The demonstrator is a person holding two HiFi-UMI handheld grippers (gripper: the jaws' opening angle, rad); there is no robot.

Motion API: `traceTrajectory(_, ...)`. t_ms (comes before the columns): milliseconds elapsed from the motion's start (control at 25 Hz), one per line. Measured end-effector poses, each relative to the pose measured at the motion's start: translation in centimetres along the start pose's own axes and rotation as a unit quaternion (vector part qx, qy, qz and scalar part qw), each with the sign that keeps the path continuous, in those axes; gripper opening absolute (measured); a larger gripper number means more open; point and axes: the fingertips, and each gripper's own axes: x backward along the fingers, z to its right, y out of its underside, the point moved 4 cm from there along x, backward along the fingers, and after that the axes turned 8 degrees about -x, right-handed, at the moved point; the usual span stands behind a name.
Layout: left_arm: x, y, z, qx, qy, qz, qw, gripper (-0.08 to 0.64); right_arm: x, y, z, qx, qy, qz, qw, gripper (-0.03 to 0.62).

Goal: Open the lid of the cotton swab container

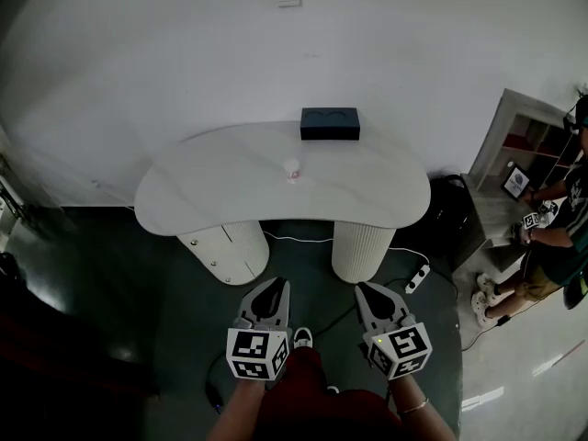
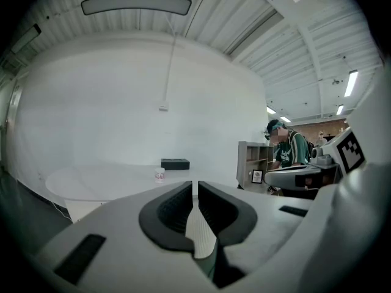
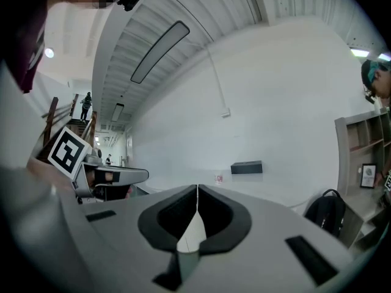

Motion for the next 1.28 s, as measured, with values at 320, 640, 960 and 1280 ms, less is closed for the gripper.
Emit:
traceTrajectory(320, -6.2, -0.6, -4.5, 0.003, 0.011, -0.011, 0.9999, 0.048, -7.0, -1.6, 2.0, -0.006, 0.003, -0.020, 1.000, 0.017)
traceTrajectory(640, -11.3, -0.2, -9.1, 0.011, 0.021, -0.029, 0.9993, 0.048, -13.8, -2.9, 2.9, 0.001, 0.008, -0.033, 0.999, 0.017)
traceTrajectory(960, -15.8, 0.7, -12.7, 0.019, 0.038, -0.039, 0.9983, 0.049, -19.0, -2.4, 4.4, -0.004, 0.014, -0.056, 0.998, 0.018)
traceTrajectory(1280, -19.4, 1.9, -14.9, 0.024, 0.056, -0.047, 0.9971, 0.049, -22.8, -1.7, 5.3, -0.018, 0.018, -0.075, 0.997, 0.021)
